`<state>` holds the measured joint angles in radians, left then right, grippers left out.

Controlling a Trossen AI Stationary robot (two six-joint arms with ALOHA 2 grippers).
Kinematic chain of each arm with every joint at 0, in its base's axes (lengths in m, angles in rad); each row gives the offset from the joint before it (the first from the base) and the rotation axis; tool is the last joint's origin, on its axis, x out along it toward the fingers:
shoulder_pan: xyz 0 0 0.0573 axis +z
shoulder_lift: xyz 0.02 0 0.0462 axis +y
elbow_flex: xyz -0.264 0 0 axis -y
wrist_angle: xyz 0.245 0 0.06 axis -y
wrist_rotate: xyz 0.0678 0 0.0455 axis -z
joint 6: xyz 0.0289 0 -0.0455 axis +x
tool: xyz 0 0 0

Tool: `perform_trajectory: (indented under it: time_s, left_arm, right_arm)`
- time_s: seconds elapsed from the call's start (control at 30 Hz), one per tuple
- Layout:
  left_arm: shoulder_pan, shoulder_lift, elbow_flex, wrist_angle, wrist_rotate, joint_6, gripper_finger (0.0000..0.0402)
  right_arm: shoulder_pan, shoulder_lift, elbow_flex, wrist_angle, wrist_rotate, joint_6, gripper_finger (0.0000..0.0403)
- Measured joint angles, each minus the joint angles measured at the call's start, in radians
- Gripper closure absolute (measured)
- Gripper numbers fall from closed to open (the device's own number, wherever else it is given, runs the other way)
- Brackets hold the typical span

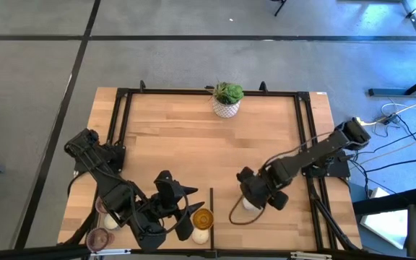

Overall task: Pick & Place candle stick holders
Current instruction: Put the blue scented candle on the shelf

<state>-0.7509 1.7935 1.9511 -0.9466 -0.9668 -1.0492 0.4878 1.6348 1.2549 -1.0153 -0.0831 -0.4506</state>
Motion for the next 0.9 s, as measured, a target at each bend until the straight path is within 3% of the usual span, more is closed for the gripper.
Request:
perform_trajectory:
  time_s: [0.4, 0.53, 0.9]
  left_arm:
    - [-0.006, 0.0, 0.0, 0.0, 0.026, -0.014, 0.0194]
    - [-0.007, 0.0, 0.0, 0.0, 0.021, -0.014, 0.0194]
    - [-0.015, 0.0, 0.0, 0.0, 0.019, -0.019, 0.0194]
  right_arm:
    - [0.15, 0.011, 0.0, 0.106, 0.031, -0.145, 0.0059]
    - [0.145, 0.046, 0.0, 0.163, 0.076, -0.163, 0.0059]
    - [0.114, 0.187, -0.001, 0.157, 0.057, -0.157, 0.0059]
